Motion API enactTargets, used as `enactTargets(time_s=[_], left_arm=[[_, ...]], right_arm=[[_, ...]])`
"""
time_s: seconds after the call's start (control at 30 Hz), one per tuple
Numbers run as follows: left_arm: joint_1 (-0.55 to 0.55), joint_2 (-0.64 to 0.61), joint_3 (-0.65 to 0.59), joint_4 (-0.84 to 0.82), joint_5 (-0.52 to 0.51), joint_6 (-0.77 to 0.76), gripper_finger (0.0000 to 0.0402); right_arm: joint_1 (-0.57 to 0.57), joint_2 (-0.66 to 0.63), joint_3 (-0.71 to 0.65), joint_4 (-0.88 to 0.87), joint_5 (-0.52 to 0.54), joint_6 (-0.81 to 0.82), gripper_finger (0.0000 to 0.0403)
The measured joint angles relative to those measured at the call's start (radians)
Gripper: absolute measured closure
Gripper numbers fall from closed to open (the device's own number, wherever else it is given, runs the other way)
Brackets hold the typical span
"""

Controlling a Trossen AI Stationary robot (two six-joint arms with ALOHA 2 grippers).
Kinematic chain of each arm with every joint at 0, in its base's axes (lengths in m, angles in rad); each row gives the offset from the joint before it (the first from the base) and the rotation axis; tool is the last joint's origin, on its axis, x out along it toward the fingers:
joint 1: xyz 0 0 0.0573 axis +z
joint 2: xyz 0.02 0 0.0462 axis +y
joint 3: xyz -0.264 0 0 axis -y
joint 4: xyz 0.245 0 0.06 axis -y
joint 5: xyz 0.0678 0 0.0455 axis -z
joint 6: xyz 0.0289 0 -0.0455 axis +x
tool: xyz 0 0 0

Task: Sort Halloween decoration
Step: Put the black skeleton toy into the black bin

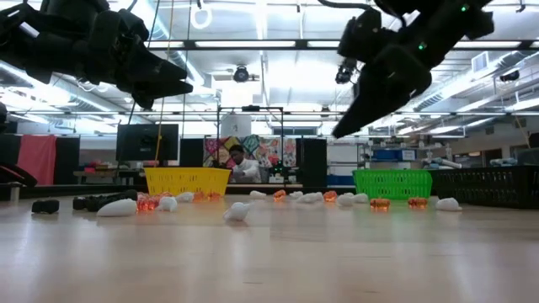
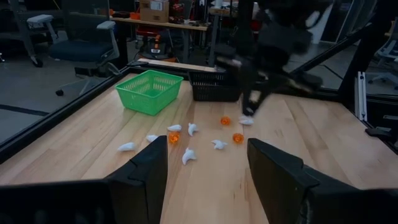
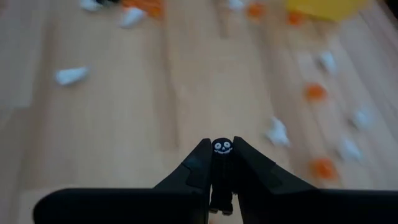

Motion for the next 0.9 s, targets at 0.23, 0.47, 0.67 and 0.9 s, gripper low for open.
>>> enactTargets(time_s=[0.23,0.47,0.67,0.9], left_arm=[[0.0,0.0,0.0,0.0,0.0,0.0,0.0205],[0.0,0.0,0.0,0.0,0.0,0.001,0.0205],[0.0,0.0,0.0,0.0,0.0,0.001,0.0205],[0.0,0.0,0.0,0.001,0.0,0.001,0.0205]], right_arm=[[-0.041,-0.129,0.0,-0.312,0.003,0.206,0.0347],[-0.115,-0.184,0.0,-0.635,-0.024,0.495,0.0347],[-0.192,-0.188,0.0,-0.894,-0.06,0.748,0.0347],[-0.275,-0.188,0.0,-1.006,-0.157,0.813,0.0347]])
